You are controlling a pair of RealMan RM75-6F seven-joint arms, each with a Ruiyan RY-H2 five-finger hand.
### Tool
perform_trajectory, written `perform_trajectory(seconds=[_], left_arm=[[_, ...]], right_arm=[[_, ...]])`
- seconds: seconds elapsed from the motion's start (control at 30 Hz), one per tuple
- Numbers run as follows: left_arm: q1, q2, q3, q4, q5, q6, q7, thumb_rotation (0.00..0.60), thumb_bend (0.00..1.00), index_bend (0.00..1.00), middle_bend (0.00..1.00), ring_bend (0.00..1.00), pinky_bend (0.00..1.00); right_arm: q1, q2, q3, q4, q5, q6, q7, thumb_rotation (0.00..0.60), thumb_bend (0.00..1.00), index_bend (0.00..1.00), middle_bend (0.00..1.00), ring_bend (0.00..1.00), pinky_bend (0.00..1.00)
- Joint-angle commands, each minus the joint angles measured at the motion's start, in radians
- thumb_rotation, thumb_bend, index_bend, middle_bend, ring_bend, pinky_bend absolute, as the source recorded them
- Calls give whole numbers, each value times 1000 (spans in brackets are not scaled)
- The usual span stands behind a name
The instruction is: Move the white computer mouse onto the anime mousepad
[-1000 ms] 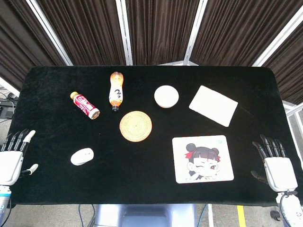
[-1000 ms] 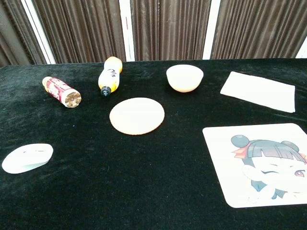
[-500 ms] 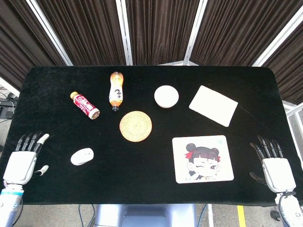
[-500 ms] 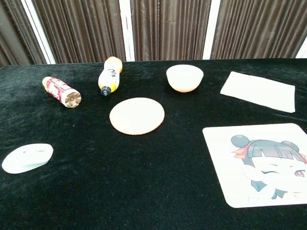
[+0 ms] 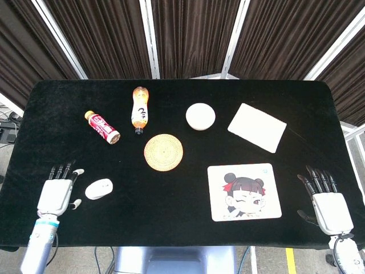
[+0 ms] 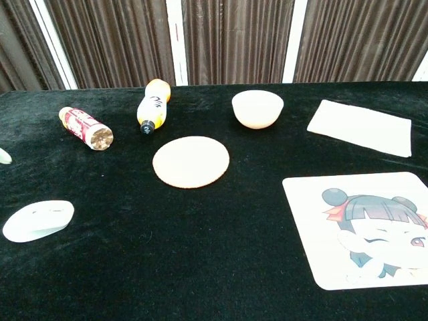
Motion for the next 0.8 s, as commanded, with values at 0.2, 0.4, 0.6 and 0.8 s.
perform_trajectory(seconds=[0.2,0.4,0.6,0.8], left_arm=[[-38,-82,-33,-16,-123,17,124,600,174,82,0,0,0],[-57,-143,-44,3,-185,50,189,600,174,115,0,0,0],[-85,-187,-60,29,-247,36,204,600,177,212,0,0,0],[-109,-223,-64,64,-289,32,222,600,177,229,0,0,0]], right_arm=[[-2,5,-8,-8,-14,3,5,600,36,148,0,0,0],[-6,7,-14,-15,-34,14,-1,600,37,148,0,0,0],[-9,11,-17,-22,-45,21,1,600,36,148,0,0,0],[-11,14,-16,-21,-49,27,6,600,36,148,0,0,0]])
